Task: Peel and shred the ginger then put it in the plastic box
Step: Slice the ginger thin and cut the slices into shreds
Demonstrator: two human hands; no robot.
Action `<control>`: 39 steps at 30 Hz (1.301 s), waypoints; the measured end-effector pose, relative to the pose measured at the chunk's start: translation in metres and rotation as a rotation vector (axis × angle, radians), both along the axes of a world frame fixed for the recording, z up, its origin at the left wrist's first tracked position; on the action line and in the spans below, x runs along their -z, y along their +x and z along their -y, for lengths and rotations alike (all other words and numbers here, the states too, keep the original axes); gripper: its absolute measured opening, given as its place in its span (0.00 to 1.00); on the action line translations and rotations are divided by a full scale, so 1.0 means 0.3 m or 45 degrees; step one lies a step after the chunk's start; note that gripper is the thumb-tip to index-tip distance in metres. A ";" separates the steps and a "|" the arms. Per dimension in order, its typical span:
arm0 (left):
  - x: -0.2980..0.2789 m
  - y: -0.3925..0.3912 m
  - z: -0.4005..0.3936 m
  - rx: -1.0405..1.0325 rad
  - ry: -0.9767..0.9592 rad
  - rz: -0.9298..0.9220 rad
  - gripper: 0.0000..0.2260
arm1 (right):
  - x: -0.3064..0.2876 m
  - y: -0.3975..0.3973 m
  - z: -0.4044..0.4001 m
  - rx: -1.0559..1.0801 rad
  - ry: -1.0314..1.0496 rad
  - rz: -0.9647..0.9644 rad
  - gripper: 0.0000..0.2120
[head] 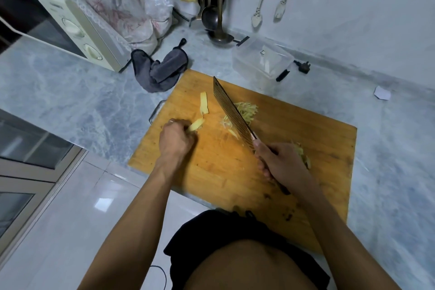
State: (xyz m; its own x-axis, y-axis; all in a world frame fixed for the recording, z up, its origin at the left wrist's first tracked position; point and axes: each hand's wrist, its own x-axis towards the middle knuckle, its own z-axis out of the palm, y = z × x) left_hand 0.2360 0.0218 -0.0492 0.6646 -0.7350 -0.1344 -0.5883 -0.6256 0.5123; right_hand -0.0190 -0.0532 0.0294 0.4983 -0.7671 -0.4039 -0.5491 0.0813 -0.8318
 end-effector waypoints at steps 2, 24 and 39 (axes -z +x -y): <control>-0.006 0.008 0.000 -0.039 -0.058 -0.018 0.12 | -0.001 -0.005 0.001 -0.009 -0.017 0.000 0.27; 0.009 -0.068 -0.176 -0.134 -0.156 -0.101 0.15 | 0.002 -0.017 -0.079 0.046 0.012 0.054 0.26; -0.053 -0.006 -0.149 -0.285 -0.212 -0.490 0.02 | 0.008 -0.057 -0.116 0.052 0.019 0.082 0.27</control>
State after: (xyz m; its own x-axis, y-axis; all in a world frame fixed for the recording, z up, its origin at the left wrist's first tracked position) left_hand 0.2341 0.0665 -0.0334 0.7341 -0.6119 -0.2945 -0.1958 -0.6060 0.7709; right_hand -0.0359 -0.0183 0.0269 0.4919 -0.7817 -0.3835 -0.4902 0.1154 -0.8640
